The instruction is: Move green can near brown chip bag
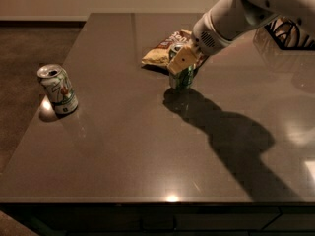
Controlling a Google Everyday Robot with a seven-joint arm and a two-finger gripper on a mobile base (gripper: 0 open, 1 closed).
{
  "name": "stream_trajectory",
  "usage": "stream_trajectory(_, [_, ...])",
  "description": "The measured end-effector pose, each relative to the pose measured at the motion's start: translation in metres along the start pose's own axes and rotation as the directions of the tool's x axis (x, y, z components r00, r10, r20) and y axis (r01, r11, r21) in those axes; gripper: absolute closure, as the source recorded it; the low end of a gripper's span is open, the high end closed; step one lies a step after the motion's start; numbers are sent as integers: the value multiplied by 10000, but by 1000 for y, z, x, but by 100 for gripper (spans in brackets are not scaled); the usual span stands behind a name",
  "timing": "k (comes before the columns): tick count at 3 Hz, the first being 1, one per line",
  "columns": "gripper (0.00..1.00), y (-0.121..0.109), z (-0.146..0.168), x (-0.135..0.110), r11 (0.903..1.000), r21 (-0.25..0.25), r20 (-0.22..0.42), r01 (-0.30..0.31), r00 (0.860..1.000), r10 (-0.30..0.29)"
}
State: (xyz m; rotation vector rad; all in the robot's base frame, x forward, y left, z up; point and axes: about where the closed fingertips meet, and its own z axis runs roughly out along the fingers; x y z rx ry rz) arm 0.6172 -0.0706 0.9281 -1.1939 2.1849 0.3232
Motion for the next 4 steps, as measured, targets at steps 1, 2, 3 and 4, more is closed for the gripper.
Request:
stream_trajectory(1, [31, -6, 14, 6, 9995, -291, -128, -129, 9998, 125])
stream_trajectory(2, [7, -9, 22, 10, 9987, -483, -194, -172, 9997, 163])
stream_trajectory(3, [0, -8, 23, 10, 9986, -503, -202, -164, 9997, 154])
stream_trajectory(4, [0, -8, 23, 10, 9986, -504, -202, -163, 9997, 153])
